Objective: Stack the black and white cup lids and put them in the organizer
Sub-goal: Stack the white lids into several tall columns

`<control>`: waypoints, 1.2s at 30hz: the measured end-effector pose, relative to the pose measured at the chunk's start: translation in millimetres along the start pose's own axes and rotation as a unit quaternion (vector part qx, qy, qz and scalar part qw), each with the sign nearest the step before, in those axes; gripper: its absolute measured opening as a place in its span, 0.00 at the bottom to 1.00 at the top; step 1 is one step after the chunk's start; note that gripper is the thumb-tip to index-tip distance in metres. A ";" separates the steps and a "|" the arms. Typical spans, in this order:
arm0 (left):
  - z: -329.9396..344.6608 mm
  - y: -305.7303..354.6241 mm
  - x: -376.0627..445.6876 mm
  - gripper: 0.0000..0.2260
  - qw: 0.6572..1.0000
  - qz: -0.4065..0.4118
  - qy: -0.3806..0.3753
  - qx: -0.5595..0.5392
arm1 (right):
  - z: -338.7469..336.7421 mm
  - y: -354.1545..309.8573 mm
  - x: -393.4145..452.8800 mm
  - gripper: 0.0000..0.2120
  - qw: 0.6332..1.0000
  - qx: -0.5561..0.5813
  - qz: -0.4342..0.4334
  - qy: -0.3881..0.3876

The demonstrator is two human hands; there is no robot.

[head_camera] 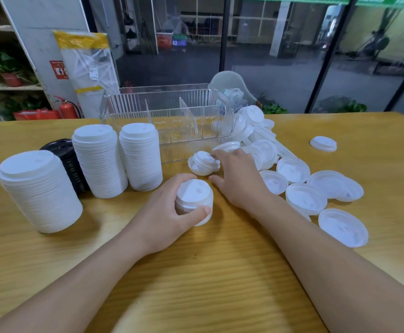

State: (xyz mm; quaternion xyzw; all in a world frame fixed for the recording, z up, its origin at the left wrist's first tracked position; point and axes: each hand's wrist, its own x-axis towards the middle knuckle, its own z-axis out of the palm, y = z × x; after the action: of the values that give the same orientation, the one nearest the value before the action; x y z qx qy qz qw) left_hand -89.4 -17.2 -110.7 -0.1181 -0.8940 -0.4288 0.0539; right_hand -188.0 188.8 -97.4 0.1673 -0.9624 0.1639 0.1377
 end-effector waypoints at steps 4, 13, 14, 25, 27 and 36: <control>0.3 -0.3 1.1 0.26 1.000 -0.003 0.001 -0.006 | 10.5 1.5 6.1 0.28 0.999 -0.030 -0.029 0.010; -0.8 2.3 0.9 0.27 1.000 -0.002 -0.001 -0.016 | 15.0 11.3 4.1 0.19 0.988 -0.047 -0.120 0.087; -1.0 2.3 0.5 0.27 1.000 -0.002 -0.003 -0.019 | 10.8 12.3 1.3 0.19 0.988 -0.037 -0.129 0.080; -2.8 1.2 0.9 0.25 0.999 -0.013 -0.003 -0.038 | -24.2 28.5 -43.6 0.23 0.991 0.097 -0.087 0.005; -3.6 2.4 0.5 0.25 0.999 -0.011 -0.001 -0.031 | -25.3 24.3 -42.9 0.24 0.995 0.086 -0.041 0.022; -5.2 3.2 0.0 0.25 1.000 -0.009 -0.003 -0.019 | -16.6 15.1 -44.3 0.37 0.990 -0.141 0.028 -0.004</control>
State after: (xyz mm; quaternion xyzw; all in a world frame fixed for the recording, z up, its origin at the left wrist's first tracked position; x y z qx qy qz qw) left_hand -88.6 -19.3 -105.0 -0.1125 -0.8867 -0.4460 0.0456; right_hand -150.0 220.5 -100.6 0.1194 -0.9808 0.0294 0.1512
